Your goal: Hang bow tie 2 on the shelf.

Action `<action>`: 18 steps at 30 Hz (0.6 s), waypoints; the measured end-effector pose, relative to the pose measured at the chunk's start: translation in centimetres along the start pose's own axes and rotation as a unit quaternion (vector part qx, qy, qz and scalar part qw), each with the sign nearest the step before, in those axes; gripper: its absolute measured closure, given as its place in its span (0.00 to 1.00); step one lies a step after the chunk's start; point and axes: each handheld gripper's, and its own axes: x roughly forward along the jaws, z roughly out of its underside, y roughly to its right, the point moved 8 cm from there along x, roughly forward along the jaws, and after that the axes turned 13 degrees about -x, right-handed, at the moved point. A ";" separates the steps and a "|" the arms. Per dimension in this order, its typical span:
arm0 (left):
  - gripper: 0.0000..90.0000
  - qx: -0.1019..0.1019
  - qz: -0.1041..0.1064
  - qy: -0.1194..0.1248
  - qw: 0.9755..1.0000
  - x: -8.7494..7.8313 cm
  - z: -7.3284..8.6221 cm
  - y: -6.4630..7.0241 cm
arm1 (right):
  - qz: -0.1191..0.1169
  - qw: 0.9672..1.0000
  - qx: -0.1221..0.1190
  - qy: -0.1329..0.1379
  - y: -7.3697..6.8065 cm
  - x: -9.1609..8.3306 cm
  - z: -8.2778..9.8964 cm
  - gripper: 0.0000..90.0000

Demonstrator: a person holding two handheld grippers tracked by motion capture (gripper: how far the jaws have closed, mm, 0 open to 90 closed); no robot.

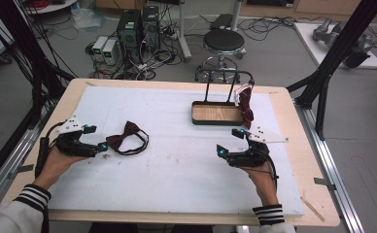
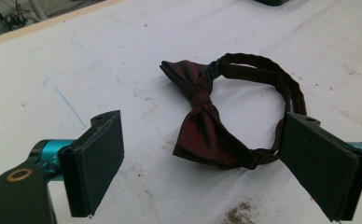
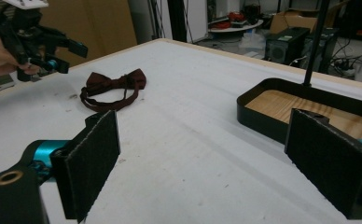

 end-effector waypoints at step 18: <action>0.28 0.006 -0.007 -0.121 0.993 3.0 0.4 -0.7 | -0.006 1.000 -0.002 0.002 -0.3 0.0 -0.1 0.11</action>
